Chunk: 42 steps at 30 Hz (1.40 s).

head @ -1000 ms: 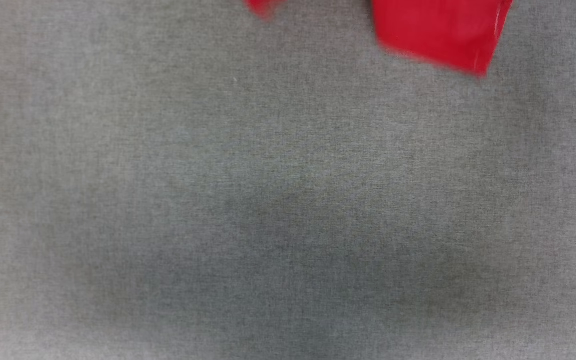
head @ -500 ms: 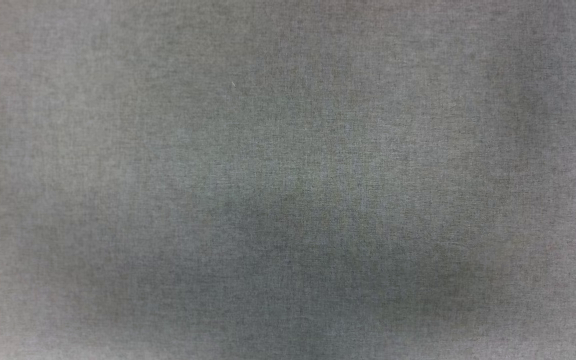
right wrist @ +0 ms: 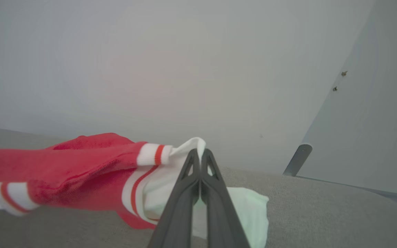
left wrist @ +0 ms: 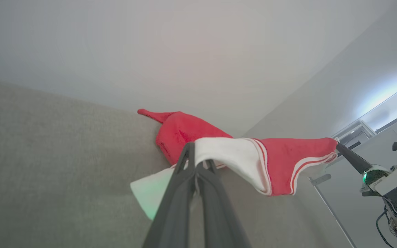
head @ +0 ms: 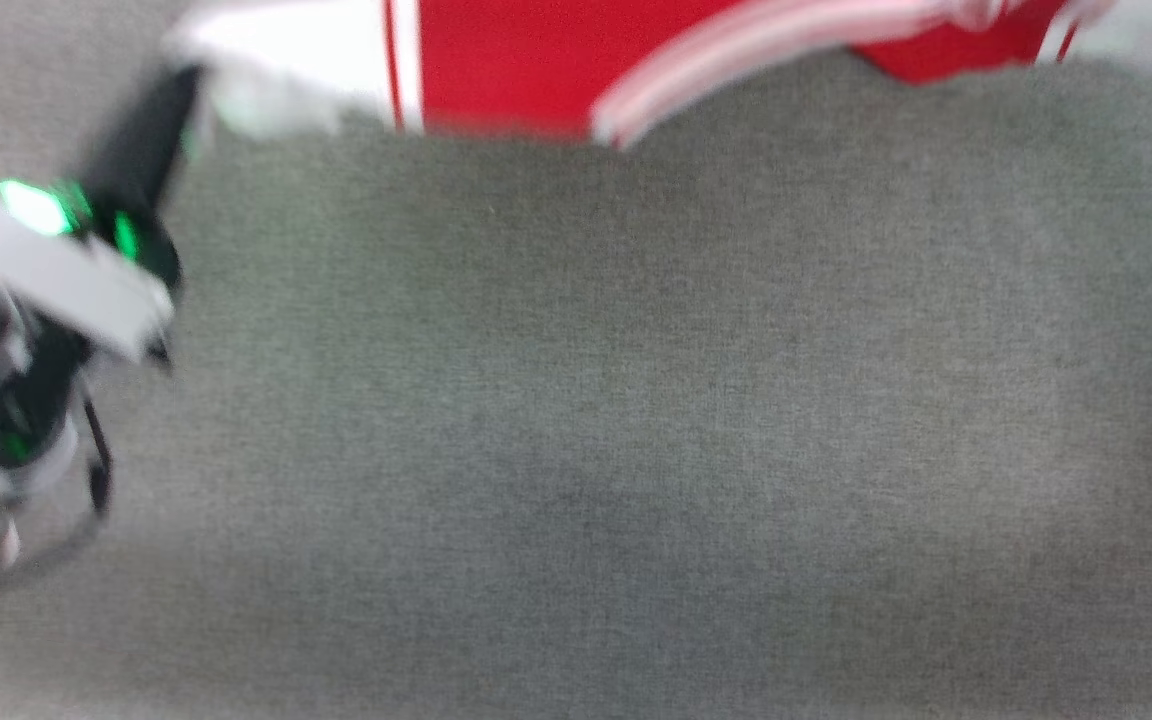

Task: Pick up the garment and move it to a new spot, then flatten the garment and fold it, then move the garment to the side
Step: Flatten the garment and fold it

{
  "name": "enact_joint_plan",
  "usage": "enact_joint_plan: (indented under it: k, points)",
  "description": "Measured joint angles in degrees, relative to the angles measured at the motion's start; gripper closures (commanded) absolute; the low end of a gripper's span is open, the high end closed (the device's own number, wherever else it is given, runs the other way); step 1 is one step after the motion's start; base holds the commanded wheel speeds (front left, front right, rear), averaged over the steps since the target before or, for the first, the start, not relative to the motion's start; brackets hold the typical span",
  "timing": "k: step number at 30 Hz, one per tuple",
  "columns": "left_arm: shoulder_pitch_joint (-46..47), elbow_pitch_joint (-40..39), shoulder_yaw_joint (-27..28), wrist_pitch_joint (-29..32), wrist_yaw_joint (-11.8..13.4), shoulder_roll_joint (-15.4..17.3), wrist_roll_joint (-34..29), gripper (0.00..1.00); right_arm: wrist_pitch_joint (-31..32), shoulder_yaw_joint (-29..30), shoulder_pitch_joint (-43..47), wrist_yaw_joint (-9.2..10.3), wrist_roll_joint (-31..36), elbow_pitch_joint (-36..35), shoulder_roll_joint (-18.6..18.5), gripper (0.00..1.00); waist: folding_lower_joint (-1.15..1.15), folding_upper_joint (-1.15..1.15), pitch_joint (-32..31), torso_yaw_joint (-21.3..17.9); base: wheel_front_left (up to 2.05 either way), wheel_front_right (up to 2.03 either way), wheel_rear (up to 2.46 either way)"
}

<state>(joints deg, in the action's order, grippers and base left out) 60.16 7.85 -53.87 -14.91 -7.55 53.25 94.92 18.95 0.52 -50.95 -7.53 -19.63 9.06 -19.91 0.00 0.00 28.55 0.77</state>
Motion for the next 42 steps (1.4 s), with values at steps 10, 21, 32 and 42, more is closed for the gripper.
enact_joint_plan:
  k: [10,21,32,42]
  points:
    - [-27.0,-10.8,5.9,-0.2,0.0,1.1,-5.4,1.00,17.0,9.9,33.6,0.01,-8.7,-26.3,1.2,1.00,0.00,0.00,-6.0,1.0,0.00,0.00,0.00]
    - [-42.5,-17.0,6.8,-0.2,0.0,6.1,-9.3,1.00,27.4,12.3,52.7,0.01,-14.2,-35.8,2.9,1.00,0.00,0.00,-8.9,0.7,0.00,0.00,0.00]
    - [-52.6,-24.0,6.3,-0.2,0.0,14.3,-9.8,1.00,33.7,14.2,61.9,0.01,-16.1,-42.9,4.4,1.00,0.00,0.00,-7.4,0.8,0.00,0.00,0.00]
    - [-54.0,-25.7,7.7,-0.2,0.0,13.6,-10.3,1.00,35.1,12.3,63.8,0.01,-16.6,-42.3,4.8,1.00,0.00,0.00,-5.9,1.2,0.00,0.00,0.00]
